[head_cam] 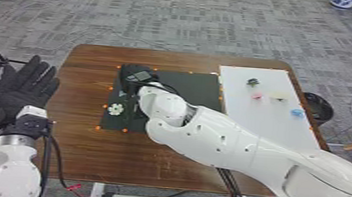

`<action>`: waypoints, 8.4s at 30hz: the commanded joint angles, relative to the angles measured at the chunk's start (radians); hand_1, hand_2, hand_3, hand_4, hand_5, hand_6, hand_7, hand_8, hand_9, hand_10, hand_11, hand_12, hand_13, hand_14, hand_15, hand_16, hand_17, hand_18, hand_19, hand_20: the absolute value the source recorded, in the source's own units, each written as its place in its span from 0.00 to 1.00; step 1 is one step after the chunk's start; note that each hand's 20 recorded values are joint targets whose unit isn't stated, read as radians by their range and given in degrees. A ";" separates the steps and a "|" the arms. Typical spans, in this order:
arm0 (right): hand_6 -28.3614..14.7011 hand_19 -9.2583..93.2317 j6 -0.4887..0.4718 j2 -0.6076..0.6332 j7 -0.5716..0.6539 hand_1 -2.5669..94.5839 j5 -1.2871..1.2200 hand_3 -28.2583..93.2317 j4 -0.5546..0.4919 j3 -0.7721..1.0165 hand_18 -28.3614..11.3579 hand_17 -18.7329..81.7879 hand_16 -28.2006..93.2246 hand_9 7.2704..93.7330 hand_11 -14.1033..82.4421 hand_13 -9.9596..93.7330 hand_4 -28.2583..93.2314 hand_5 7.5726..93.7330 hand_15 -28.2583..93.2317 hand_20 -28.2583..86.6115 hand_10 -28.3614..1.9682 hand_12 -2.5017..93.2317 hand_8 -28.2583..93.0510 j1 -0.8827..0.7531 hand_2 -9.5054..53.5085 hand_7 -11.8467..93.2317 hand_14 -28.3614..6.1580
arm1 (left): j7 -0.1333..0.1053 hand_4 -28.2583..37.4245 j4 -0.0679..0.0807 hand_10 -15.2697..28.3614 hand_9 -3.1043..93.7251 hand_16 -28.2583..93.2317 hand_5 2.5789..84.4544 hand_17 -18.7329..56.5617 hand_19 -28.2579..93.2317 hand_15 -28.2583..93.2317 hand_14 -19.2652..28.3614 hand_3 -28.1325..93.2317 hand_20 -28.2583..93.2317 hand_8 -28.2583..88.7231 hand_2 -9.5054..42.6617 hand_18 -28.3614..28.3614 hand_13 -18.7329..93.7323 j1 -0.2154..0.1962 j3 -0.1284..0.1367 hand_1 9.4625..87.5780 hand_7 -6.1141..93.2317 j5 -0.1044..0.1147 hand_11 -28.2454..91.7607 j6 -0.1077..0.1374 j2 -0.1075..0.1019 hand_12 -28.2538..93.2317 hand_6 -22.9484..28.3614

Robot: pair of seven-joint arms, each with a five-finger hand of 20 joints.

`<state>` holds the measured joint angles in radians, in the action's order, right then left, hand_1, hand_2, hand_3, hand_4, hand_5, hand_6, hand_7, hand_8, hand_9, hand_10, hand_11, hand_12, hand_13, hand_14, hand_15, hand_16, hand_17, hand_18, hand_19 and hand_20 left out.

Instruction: Arrange flowers

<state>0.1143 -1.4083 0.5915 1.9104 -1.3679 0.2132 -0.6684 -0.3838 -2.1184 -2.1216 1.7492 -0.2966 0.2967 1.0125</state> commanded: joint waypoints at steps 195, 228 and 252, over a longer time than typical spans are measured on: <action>0.68 0.84 -0.083 0.711 0.262 0.65 0.247 0.76 -0.305 0.922 0.18 0.51 0.47 0.80 0.22 0.78 0.00 0.79 0.80 0.56 0.66 0.32 0.23 -0.815 0.00 0.33 0.60 | 0.043 0.00 -0.015 0.70 0.35 0.18 0.48 0.14 0.53 0.43 0.72 0.82 0.29 0.17 0.54 0.74 0.38 -0.053 0.015 0.18 0.15 -0.008 0.41 0.077 0.066 0.29 0.65; 0.67 0.83 -0.014 0.345 -0.135 0.64 0.074 0.79 -0.344 0.359 0.21 0.51 0.53 0.83 0.19 0.77 0.02 0.80 0.77 0.56 0.67 0.35 0.25 -0.289 0.00 0.37 0.64 | 0.053 0.00 -0.010 0.70 0.34 0.19 0.44 0.13 0.53 0.43 0.72 0.82 0.29 0.17 0.54 0.74 0.38 -0.059 0.027 0.18 0.16 -0.026 0.41 0.057 0.091 0.29 0.64; 0.70 0.80 -0.059 0.285 -0.135 0.62 0.412 0.80 -0.164 0.128 0.21 0.49 0.54 0.82 0.20 0.77 0.01 0.80 0.75 0.57 0.68 0.33 0.23 -0.197 0.00 0.37 0.64 | 0.063 0.00 -0.013 0.71 0.36 0.18 0.46 0.13 0.53 0.44 0.72 0.82 0.29 0.17 0.55 0.74 0.38 -0.051 0.029 0.18 0.16 -0.043 0.42 0.068 0.088 0.29 0.64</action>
<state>0.1276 -1.1097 0.4543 2.3510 -1.5248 0.3418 -0.8523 -0.3266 -2.1276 -2.1681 1.7742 -0.3383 0.3689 1.1009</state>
